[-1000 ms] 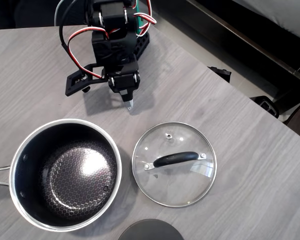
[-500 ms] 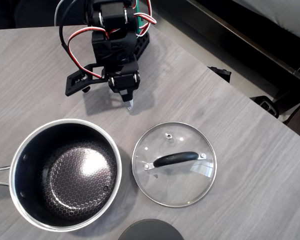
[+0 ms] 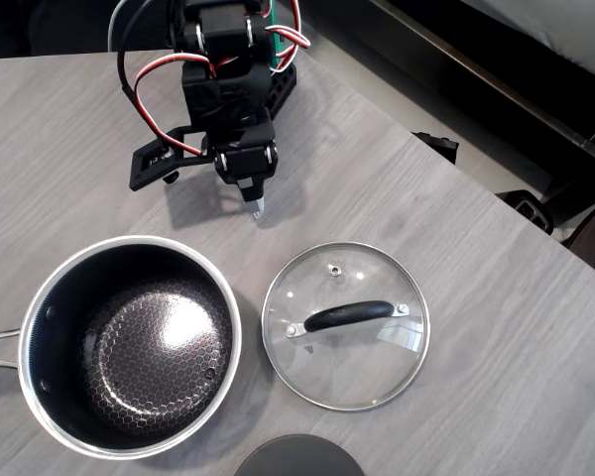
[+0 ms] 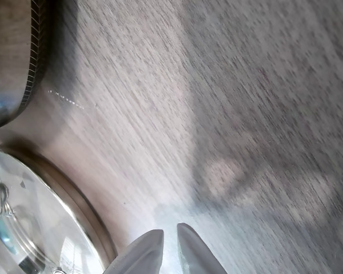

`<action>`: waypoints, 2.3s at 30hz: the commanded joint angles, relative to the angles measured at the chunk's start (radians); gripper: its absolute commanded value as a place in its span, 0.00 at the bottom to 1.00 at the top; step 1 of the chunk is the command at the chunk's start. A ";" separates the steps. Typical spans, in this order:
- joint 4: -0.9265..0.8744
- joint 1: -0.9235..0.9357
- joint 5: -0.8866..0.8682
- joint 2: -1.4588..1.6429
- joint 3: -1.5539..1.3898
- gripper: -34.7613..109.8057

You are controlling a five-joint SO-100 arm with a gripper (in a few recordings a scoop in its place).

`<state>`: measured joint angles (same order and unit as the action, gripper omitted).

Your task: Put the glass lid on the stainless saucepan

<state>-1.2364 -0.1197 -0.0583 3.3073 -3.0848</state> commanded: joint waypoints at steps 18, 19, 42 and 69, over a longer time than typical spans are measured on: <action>-0.006 0.006 0.002 0.029 -0.009 0.24; -0.006 0.006 0.002 0.029 -0.009 0.24; -0.002 -0.094 0.011 0.029 -0.009 0.24; -0.354 -0.261 -0.270 -1.634 1.804 0.27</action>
<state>-1.5278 -0.3774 -0.3114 1.7917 -1.4788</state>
